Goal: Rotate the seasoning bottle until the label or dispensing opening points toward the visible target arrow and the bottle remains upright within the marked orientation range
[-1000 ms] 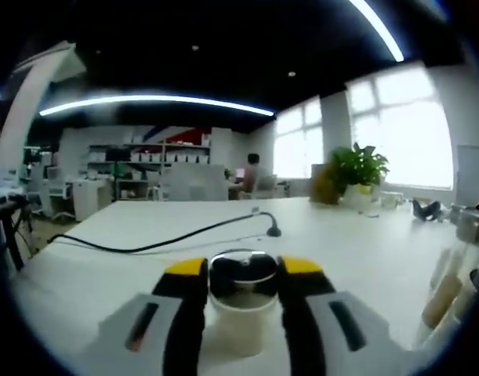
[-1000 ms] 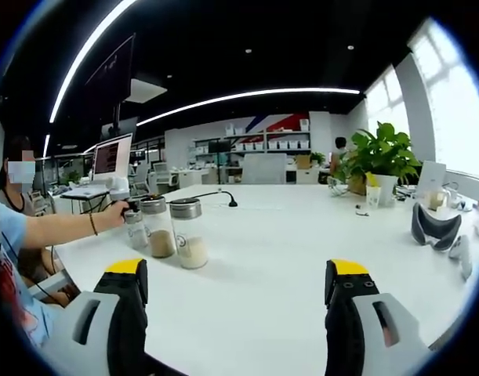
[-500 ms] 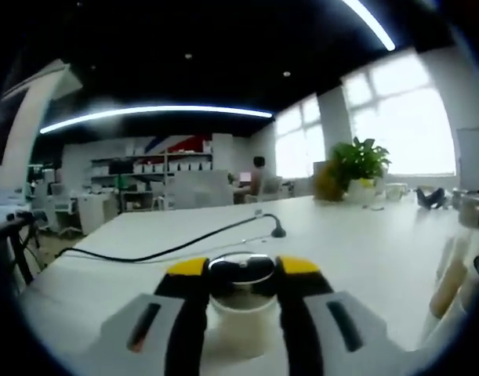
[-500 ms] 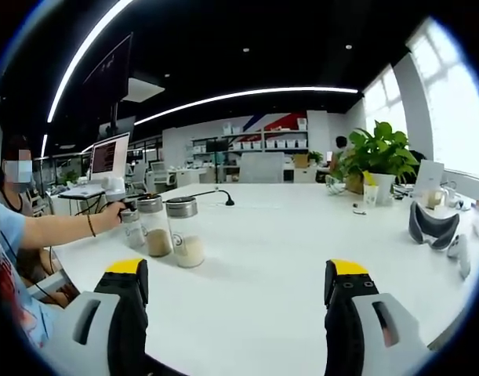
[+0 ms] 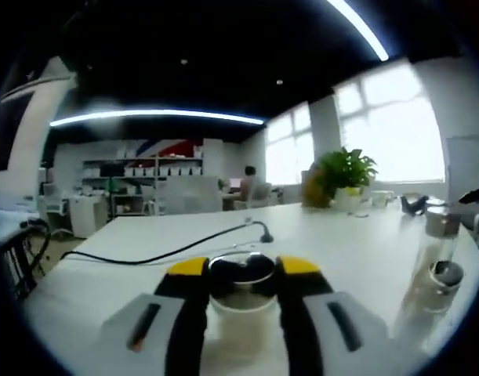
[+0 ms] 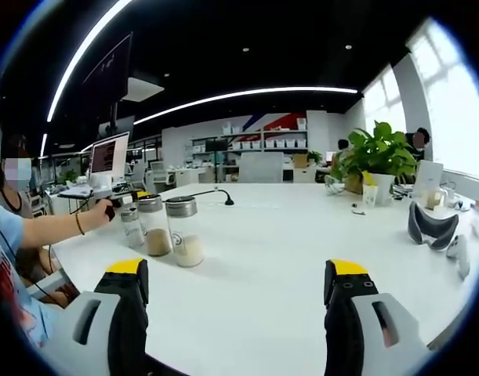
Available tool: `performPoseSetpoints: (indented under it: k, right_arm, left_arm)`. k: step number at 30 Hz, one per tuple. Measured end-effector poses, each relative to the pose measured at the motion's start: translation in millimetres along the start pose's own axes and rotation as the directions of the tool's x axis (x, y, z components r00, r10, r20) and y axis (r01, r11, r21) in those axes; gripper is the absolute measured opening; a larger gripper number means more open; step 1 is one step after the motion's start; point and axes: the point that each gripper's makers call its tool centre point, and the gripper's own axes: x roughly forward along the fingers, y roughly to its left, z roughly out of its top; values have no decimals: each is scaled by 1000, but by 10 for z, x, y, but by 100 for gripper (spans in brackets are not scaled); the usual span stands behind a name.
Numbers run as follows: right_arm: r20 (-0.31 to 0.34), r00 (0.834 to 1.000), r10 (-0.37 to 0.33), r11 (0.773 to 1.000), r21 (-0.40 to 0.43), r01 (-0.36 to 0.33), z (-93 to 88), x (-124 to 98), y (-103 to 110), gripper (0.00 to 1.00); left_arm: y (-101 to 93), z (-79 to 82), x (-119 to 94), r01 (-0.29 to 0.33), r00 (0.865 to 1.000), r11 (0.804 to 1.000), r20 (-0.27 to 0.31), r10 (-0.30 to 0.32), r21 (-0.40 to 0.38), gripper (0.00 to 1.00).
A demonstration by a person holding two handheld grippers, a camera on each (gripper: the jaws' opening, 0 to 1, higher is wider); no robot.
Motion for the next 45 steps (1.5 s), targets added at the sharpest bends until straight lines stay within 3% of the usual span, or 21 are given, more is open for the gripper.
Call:
performPoseSetpoints:
  k: [10, 14, 27, 45]
  right_arm:
    - [-1, 1000, -8, 1000, -10, 8, 7, -6, 0, 96]
    - [-7, 1000, -7, 1000, -6, 7, -13, -4, -1, 96]
    - [-4, 1000, -12, 1000, -10, 12, -3, -21, -4, 95]
    - [11, 1000, 2, 1000, -4, -2, 30, -11, 12, 95]
  left_arm:
    - [-291, 154, -432, 107, 994, 994, 18, -108, 22, 34]
    - [-350, 196, -588, 123, 992, 992, 33, -122, -22, 34]
    - [-560, 120, -962, 161, 987, 986, 24, -160, -40, 34]
    - [-714, -135, -966, 181, 983, 981, -28, -184, -67, 34]
